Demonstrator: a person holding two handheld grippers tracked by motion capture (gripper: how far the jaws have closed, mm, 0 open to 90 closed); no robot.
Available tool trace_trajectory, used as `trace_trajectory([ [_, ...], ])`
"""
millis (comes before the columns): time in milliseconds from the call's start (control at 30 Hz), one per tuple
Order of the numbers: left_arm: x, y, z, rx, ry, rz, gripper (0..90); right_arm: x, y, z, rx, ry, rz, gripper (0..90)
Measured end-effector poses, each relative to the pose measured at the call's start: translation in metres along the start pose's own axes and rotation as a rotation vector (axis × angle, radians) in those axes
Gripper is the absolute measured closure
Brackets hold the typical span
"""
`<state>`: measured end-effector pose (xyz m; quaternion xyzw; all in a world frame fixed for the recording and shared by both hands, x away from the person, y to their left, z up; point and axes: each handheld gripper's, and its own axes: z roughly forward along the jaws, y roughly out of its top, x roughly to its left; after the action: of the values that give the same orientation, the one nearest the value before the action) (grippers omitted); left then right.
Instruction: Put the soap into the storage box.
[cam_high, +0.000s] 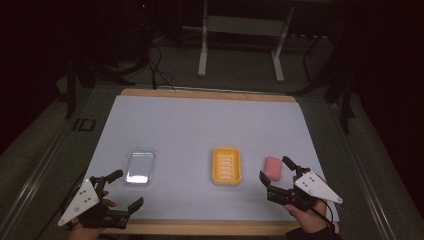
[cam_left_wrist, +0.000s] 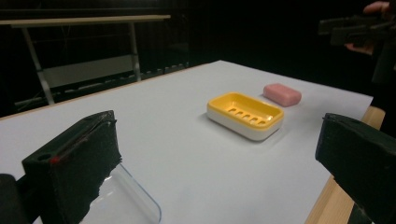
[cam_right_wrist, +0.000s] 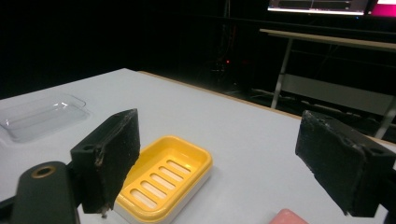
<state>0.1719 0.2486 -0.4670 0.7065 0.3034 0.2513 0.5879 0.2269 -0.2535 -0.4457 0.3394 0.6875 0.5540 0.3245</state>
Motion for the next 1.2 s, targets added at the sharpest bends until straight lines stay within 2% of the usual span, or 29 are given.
trace_trajectory([
  [100, 0.002, -0.001, 0.000, 0.000, -0.005, -0.014, 0.0, 0.001, 0.004, -0.001, -0.007, 0.030, -0.005, 13.8],
  [167, 0.002, -0.001, 0.000, 0.000, -0.005, -0.014, 0.0, 0.000, 0.005, -0.002, -0.008, 0.032, -0.012, 13.8],
  [200, 0.002, -0.002, 0.000, -0.008, -0.010, -0.029, 0.0, 0.000, 0.005, -0.002, -0.008, 0.032, -0.012, 13.8],
  [233, 0.002, -0.002, 0.000, -0.009, -0.010, -0.027, 0.0, -0.001, 0.009, -0.004, -0.029, 0.025, -0.026, 13.8],
  [333, 0.002, -0.003, 0.000, -0.007, -0.013, -0.026, 0.0, -0.001, 0.012, -0.005, -0.041, 0.018, -0.036, 13.9],
  [467, 0.002, -0.004, 0.001, -0.013, -0.015, -0.027, 0.0, -0.001, 0.015, -0.004, -0.022, 0.008, -0.068, 15.7],
  [500, 0.003, -0.004, 0.001, -0.010, -0.015, -0.029, 0.0, -0.001, 0.016, -0.004, -0.006, 0.014, -0.062, 15.8],
  [567, 0.004, -0.005, 0.000, -0.010, -0.012, -0.038, 0.0, -0.001, 0.017, -0.002, 0.030, 0.011, -0.054, 23.5],
  [600, 0.005, -0.005, -0.001, -0.015, -0.011, -0.042, 0.0, -0.001, 0.017, 0.000, 0.065, 0.018, -0.054, 23.8],
  [633, 0.005, -0.005, -0.002, -0.015, -0.012, -0.043, 0.0, -0.001, 0.017, 0.001, 0.080, 0.009, -0.067, 23.8],
  [800, 0.006, -0.005, -0.003, -0.018, -0.019, -0.050, 0.0, -0.001, 0.014, 0.005, 0.147, 0.025, -0.072, 23.7],
  [833, 0.005, -0.005, -0.002, -0.015, -0.023, -0.050, 0.1, -0.003, 0.012, 0.009, 0.214, 0.049, -0.066, 23.0],
  [900, 0.005, -0.005, -0.002, -0.012, -0.024, -0.055, 0.0, -0.004, 0.011, 0.010, 0.235, 0.054, -0.062, 22.7],
  [933, 0.005, -0.005, -0.002, -0.010, -0.028, -0.056, 0.1, -0.008, 0.009, 0.014, 0.294, 0.060, -0.052, 22.7],
  [1033, 0.004, -0.005, -0.002, -0.014, -0.031, -0.059, 0.0, -0.011, 0.006, 0.018, 0.362, 0.064, -0.046, 22.7],
  [1133, 0.004, -0.005, -0.003, -0.013, -0.033, -0.059, 0.0, -0.012, 0.002, 0.022, 0.422, 0.068, -0.038, 23.0],
  [1167, 0.004, -0.005, -0.003, -0.014, -0.033, -0.059, 0.0, -0.012, 0.002, 0.022, 0.422, 0.068, -0.038, 23.0],
  [1200, 0.003, -0.005, -0.003, -0.014, -0.031, -0.061, 0.1, -0.013, 0.000, 0.026, 0.475, 0.069, -0.021, 23.3],
])
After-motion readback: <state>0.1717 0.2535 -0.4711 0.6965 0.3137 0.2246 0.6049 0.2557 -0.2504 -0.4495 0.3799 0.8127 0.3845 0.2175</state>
